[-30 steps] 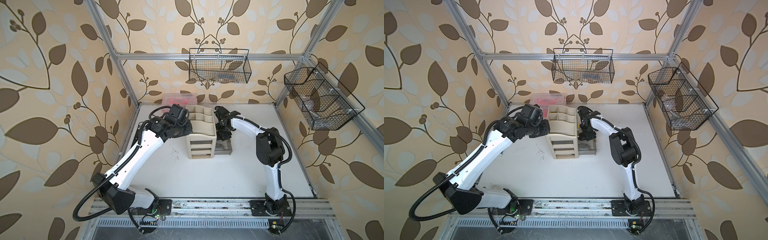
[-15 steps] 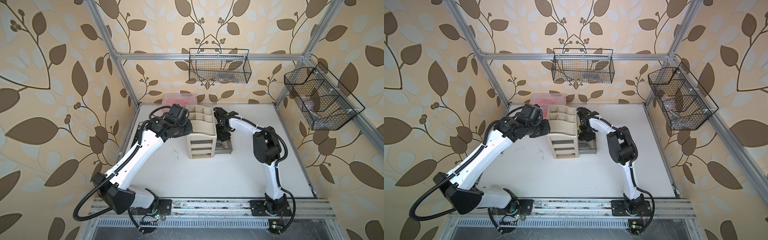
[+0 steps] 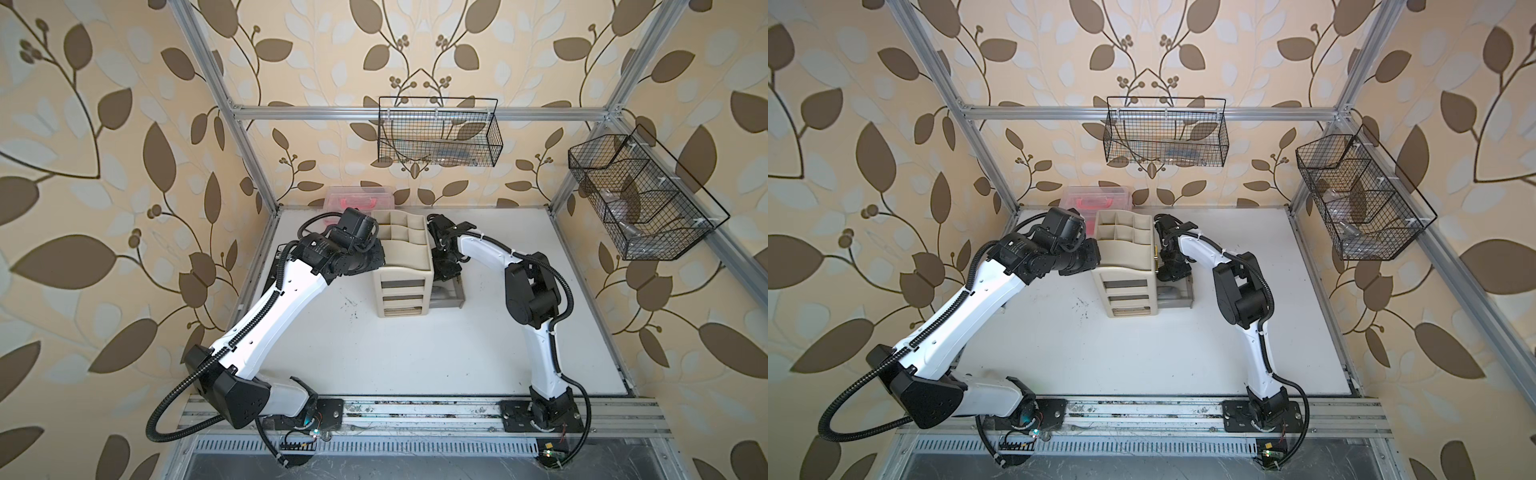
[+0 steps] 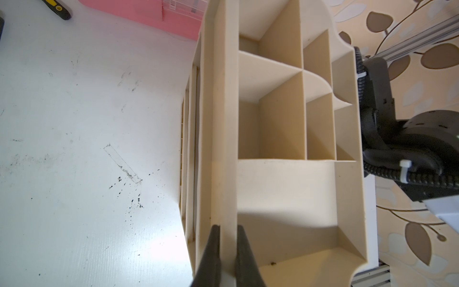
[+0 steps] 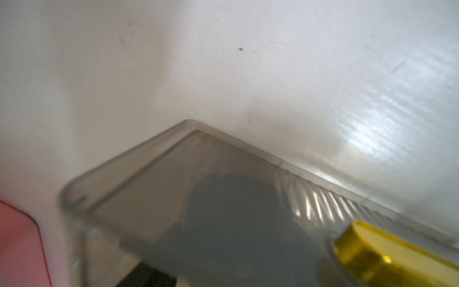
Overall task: Take the mice out of the drawer
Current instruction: Pick up the mouse from the drawer.
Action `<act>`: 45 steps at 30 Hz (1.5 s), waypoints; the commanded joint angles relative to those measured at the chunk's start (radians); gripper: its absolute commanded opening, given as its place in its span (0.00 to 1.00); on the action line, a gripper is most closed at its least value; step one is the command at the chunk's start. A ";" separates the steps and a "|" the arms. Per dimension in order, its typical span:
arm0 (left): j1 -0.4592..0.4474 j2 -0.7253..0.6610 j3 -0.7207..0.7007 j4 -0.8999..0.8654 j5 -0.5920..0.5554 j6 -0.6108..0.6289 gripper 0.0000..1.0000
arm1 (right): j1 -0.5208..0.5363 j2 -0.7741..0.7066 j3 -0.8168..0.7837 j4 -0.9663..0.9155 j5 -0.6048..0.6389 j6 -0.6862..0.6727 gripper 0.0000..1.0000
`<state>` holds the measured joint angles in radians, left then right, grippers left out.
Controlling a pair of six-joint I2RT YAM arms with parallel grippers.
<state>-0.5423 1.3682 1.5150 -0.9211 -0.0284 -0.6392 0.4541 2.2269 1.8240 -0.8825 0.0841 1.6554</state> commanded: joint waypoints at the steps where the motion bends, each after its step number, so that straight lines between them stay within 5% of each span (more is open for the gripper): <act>1: -0.007 -0.012 0.005 0.041 0.111 -0.011 0.00 | -0.005 0.010 0.027 -0.032 0.067 0.003 0.67; 31: -0.008 0.012 0.018 0.028 0.089 -0.017 0.00 | 0.037 -0.077 -0.005 0.060 0.037 0.027 0.64; 45: -0.009 0.014 0.025 0.009 0.055 -0.011 0.00 | 0.028 -0.201 -0.068 0.047 0.085 -0.062 0.64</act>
<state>-0.5426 1.3705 1.5154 -0.9237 -0.0414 -0.6346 0.4789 2.0754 1.7813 -0.8375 0.1406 1.6119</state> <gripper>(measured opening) 0.093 0.644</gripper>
